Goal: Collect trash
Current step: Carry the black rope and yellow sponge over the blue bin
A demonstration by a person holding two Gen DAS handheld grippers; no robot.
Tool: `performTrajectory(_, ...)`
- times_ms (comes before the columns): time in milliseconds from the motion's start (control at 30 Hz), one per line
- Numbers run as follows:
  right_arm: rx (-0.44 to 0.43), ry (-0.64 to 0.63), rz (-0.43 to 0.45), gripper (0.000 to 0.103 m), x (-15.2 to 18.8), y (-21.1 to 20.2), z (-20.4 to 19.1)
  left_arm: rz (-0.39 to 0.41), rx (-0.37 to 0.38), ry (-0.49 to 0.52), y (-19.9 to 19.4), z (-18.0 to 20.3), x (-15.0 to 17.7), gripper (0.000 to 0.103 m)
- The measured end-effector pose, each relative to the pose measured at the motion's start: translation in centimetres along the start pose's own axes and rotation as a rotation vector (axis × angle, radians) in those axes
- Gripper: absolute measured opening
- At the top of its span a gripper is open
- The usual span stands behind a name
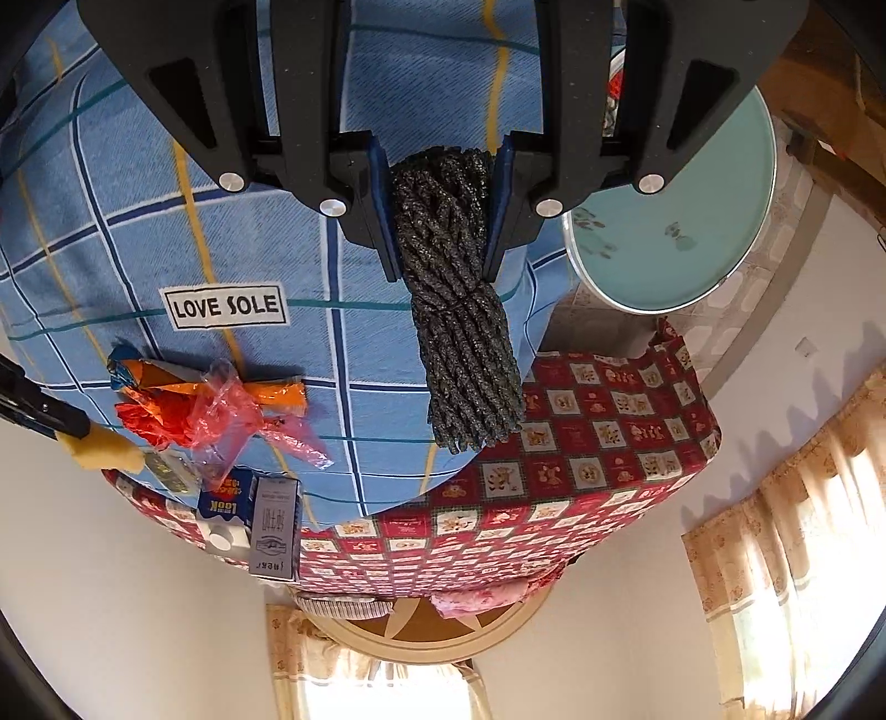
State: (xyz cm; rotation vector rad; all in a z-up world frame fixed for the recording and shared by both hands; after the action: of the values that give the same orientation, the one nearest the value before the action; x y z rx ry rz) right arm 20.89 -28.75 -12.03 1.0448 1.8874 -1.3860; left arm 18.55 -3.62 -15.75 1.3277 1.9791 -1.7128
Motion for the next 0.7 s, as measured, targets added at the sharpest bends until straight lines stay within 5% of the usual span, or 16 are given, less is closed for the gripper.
performTrajectory(700, -0.128, -0.105, -0.052, 0.036, 3.3, 0.5, -8.3, -0.024, -0.053, -0.019, -1.8, -3.3, 3.2, 0.029)
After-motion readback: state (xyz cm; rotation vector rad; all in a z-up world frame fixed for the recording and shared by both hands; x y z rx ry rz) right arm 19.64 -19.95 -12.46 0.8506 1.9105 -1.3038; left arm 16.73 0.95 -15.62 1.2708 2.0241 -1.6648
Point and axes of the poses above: each gripper's, at about its wrist camera, not at the fingertips, and y roughly the way its jaws point, z to its right, x to its underside, the point moved 9 cm from there along y, roughly the way its jaws point, and after that the axes turned 15 degrees about y, right-handed, at the moved point
